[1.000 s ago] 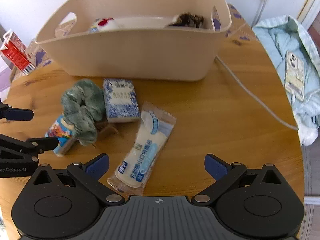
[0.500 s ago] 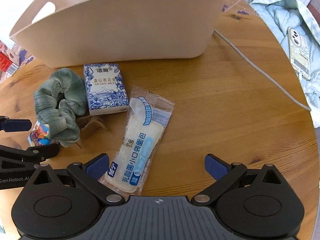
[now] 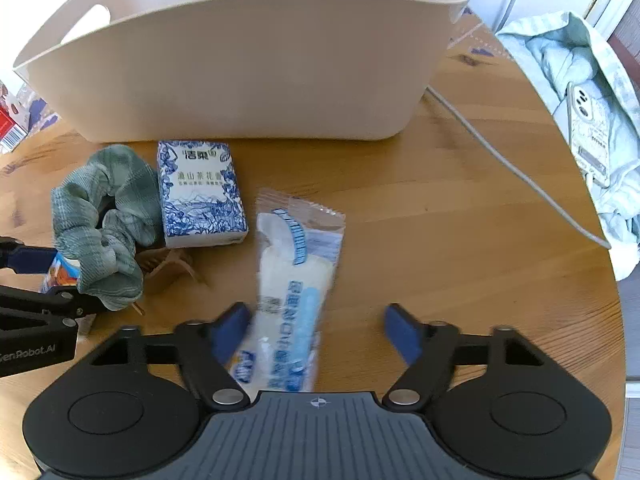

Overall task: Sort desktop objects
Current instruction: 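Grasp the cartoon tissue pack with the left tool while the right tool grasps the bread bun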

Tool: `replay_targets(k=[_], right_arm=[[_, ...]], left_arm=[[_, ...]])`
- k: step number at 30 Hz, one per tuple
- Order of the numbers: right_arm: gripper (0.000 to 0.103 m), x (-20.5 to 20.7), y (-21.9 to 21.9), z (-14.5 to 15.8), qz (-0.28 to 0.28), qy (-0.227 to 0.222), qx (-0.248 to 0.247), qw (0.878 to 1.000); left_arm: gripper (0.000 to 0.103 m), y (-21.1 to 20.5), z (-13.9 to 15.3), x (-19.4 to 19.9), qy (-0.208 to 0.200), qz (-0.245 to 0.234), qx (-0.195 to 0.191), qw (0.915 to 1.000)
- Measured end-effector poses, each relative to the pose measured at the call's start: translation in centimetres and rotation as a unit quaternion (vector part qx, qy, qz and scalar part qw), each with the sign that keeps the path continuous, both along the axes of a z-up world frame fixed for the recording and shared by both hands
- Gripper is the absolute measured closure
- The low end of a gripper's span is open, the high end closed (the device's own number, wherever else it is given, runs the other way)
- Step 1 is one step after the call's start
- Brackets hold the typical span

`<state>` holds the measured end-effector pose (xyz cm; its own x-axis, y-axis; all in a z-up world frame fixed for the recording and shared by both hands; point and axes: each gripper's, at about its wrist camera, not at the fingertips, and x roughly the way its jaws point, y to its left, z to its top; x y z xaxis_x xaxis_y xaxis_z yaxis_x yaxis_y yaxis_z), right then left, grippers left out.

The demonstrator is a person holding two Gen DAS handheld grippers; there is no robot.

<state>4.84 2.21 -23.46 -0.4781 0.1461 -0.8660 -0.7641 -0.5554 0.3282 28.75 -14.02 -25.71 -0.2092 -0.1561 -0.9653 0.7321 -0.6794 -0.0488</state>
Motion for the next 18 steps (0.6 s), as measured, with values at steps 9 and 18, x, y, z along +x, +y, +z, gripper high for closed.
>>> replay_targets(k=[9,18], right_arm=[[0.079,1.9,0.3,0.3,-0.016,0.018,-0.019,1.000],[0.080,5.0,-0.1,1.3,-0.031,0.050,-0.040,0.997]], left_arm=[[0.057,0.7,0.1,0.7,-0.006,0.003,0.001,1.0000],[0.057,1.4,2.2,1.9,0.005,0.000,-0.014,0.9999]])
